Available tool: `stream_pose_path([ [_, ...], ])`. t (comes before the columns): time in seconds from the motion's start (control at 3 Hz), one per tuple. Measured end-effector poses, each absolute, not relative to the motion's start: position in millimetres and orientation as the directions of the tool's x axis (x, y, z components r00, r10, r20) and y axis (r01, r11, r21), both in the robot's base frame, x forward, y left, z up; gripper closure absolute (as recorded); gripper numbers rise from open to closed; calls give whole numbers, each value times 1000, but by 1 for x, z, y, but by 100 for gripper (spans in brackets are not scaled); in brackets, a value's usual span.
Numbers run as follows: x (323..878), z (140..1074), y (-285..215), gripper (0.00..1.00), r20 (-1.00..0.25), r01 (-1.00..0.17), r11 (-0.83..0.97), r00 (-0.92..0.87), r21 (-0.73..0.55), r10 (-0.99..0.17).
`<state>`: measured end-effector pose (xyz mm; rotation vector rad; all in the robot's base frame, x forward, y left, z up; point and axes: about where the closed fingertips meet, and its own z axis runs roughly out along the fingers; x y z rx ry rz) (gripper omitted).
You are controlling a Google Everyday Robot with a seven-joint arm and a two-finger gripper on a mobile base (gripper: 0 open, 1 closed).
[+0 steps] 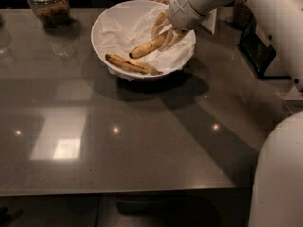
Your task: Pick banana from white bowl
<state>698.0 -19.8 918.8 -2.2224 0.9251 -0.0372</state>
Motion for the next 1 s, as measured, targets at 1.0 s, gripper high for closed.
stream_pose_path([
  [1.0,602,983,-82,100,-390,-653,-284,686,-702,-614],
])
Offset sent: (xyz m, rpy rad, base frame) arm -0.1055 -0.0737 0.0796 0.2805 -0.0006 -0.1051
